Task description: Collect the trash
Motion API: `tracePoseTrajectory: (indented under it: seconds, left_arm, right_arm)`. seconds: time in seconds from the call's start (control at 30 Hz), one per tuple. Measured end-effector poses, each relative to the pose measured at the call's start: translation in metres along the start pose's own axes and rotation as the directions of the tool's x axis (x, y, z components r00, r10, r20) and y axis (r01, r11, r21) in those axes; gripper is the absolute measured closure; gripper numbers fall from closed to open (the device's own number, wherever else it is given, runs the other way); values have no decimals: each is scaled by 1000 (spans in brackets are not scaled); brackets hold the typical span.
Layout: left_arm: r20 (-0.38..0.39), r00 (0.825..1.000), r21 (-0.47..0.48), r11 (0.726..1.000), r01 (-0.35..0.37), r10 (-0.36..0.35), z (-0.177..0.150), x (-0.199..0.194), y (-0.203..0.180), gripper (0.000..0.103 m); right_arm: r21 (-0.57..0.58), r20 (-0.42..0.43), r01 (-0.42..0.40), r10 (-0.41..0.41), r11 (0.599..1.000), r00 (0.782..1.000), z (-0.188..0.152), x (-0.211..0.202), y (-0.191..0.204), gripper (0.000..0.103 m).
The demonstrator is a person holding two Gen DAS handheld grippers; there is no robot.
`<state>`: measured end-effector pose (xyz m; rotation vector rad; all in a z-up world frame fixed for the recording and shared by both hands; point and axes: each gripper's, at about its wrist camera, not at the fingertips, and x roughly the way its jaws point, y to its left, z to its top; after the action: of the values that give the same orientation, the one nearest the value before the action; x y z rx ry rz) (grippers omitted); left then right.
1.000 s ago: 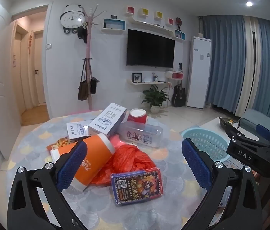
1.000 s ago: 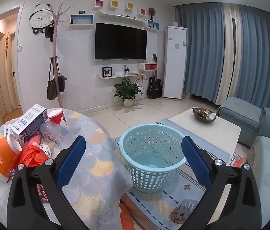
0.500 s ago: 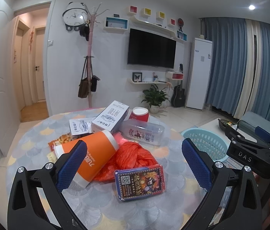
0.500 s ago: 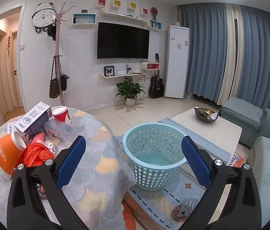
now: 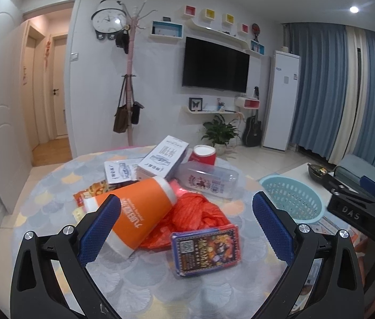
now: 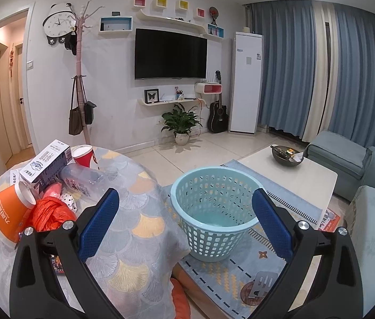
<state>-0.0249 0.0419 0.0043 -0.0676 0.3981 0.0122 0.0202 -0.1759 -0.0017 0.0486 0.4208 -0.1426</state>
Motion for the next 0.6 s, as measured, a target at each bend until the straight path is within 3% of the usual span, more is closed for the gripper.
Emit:
tracePoseTrajectory:
  seconds: [0.27, 0.5, 0.6]
  left_arm:
    - [-20, 999, -15, 999, -39, 39, 3, 4, 25, 7]
    - [-62, 996, 48, 997, -60, 63, 21, 21, 62, 7]
    - [-85, 995, 69, 996, -53, 59, 27, 35, 77, 7]
  right_arm:
    - [-26, 5, -23, 23, 999, 1000, 2, 1, 9, 8]
    - [-89, 113, -91, 101, 992, 988, 34, -13, 30, 8]
    - [-94, 124, -178, 189, 980, 974, 50, -5, 40, 8]
